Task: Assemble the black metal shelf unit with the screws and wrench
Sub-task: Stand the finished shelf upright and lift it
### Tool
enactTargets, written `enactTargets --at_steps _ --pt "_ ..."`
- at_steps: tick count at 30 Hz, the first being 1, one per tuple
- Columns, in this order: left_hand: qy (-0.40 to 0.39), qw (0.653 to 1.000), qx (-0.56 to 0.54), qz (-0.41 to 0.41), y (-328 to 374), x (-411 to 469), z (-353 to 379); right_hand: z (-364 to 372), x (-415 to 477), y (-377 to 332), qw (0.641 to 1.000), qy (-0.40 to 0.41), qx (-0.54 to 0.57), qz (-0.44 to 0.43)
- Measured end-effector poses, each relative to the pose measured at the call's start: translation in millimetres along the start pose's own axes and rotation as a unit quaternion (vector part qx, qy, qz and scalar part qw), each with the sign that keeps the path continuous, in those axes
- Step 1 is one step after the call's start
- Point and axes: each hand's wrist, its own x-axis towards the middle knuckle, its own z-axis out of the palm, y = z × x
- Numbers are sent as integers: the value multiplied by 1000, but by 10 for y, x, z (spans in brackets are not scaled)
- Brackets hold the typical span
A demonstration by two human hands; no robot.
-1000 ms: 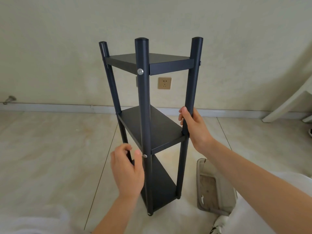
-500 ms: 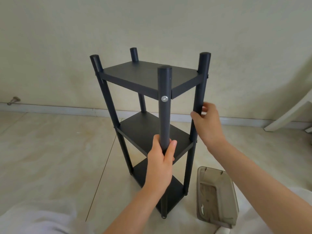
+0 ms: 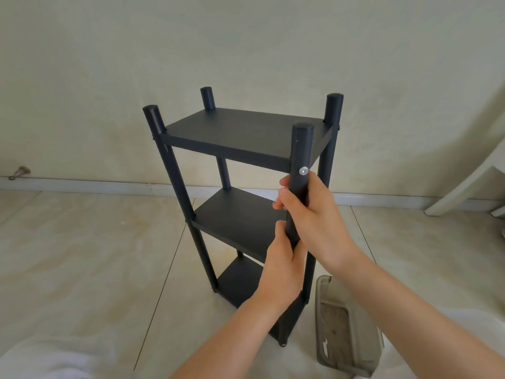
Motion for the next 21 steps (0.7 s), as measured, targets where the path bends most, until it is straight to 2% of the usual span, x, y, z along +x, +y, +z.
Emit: enactTargets --at_steps 2,6,8,10,13,16,18,21 --pt "-37 999 27 -4 14 25 -87 -19 27 25 1000 -3 0 -10" --pt "-104 982 156 14 149 113 -495 -23 77 36 1000 -2 -4 -25" --pt "-51 984 171 5 246 210 -756 -40 139 35 1000 13 1 -18" --pt "60 989 130 -27 328 333 -1045 -71 219 31 999 37 -1 0" --pt "209 970 113 -53 402 565 -1442 -149 340 10 999 49 -4 16" --pt "312 943 87 -80 407 805 -1720 -228 457 2 999 39 18 20" --pt "326 936 99 -92 431 962 -1814 -279 514 10 998 45 31 23" --pt "299 943 93 -117 454 1150 -1846 -315 586 18 998 42 29 22"
